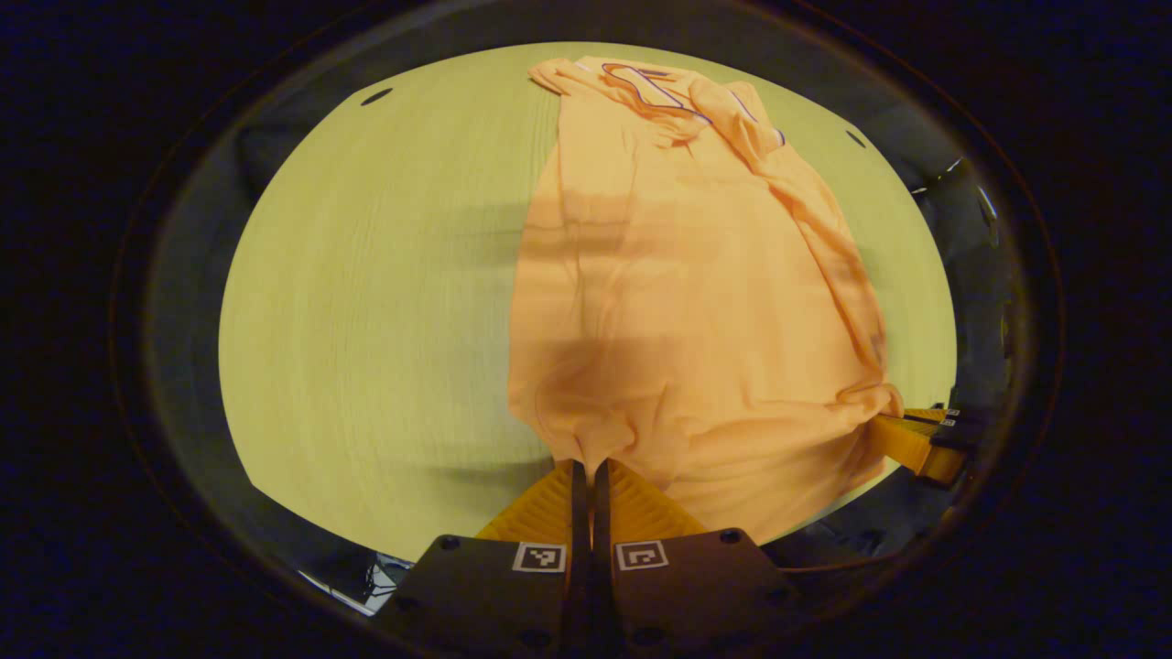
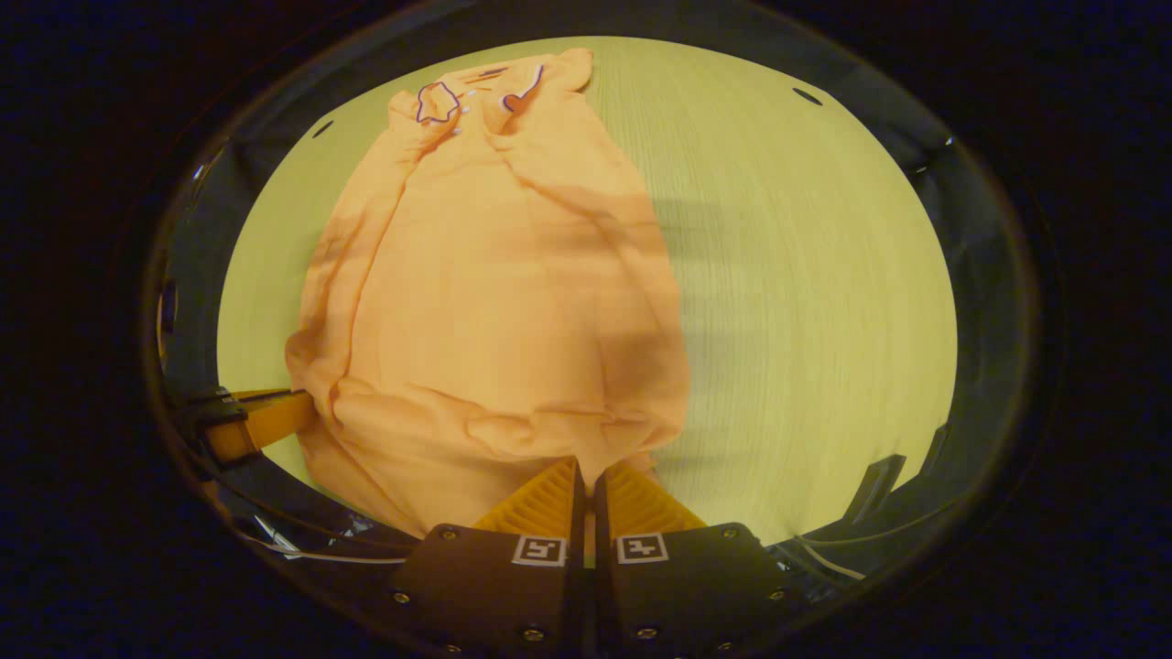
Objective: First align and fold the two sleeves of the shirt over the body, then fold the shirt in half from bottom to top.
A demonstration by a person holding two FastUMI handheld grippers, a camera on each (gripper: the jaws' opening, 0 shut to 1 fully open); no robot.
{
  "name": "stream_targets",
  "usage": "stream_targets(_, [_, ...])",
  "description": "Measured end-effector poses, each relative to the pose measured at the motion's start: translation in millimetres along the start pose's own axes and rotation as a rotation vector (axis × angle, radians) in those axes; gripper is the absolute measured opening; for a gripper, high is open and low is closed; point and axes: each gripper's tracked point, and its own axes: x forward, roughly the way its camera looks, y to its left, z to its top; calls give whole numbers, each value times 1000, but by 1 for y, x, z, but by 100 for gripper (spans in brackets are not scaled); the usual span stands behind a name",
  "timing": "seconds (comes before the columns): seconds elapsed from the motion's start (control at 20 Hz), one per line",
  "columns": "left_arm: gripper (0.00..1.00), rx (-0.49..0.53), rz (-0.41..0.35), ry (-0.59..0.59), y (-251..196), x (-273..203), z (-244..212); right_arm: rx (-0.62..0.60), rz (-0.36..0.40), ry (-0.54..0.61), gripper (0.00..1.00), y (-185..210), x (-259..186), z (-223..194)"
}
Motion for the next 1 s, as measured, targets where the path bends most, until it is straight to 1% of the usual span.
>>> stream_targets(0.15, [10,25,8,-44,1,-13,36,14,19,-53,6,2,-12,44])
stream_targets(0.2, [6,29,6,-60,1,-15,50,15,22,-72,6,2,-13,61])
stream_targets(0.25, [6,30,3,-73,1,-18,63,14,23,-91,6,1,-18,78])
stream_targets(0.3, [10,29,1,-89,1,-20,76,15,25,-109,6,1,-22,94])
stream_targets(0.35, [10,28,-2,-101,1,-24,90,15,28,-126,6,2,-25,110])
stream_targets(0.4, [6,27,-4,-116,3,-26,105,15,30,-144,6,3,-29,125])
stream_targets(0.45, [10,24,-4,-131,5,-31,120,14,32,-160,6,2,-32,141])
stream_targets(0.5, [10,20,-6,-145,8,-35,136,14,34,-175,6,4,-33,156])
stream_targets(0.55, [10,17,-6,-159,11,-39,152,14,36,-188,10,5,-34,171])
stream_targets(0.6, [6,16,-6,-169,15,-45,168,14,38,-200,6,5,-37,186])
stream_targets(0.8, [6,27,0,-210,28,-63,227,14,43,-252,6,6,-50,242])
stream_targets(0.85, [6,31,3,-220,29,-60,248,14,44,-262,6,5,-52,257])
stream_targets(1.0, [6,47,4,-250,32,-62,291,14,42,-299,6,4,-53,295])
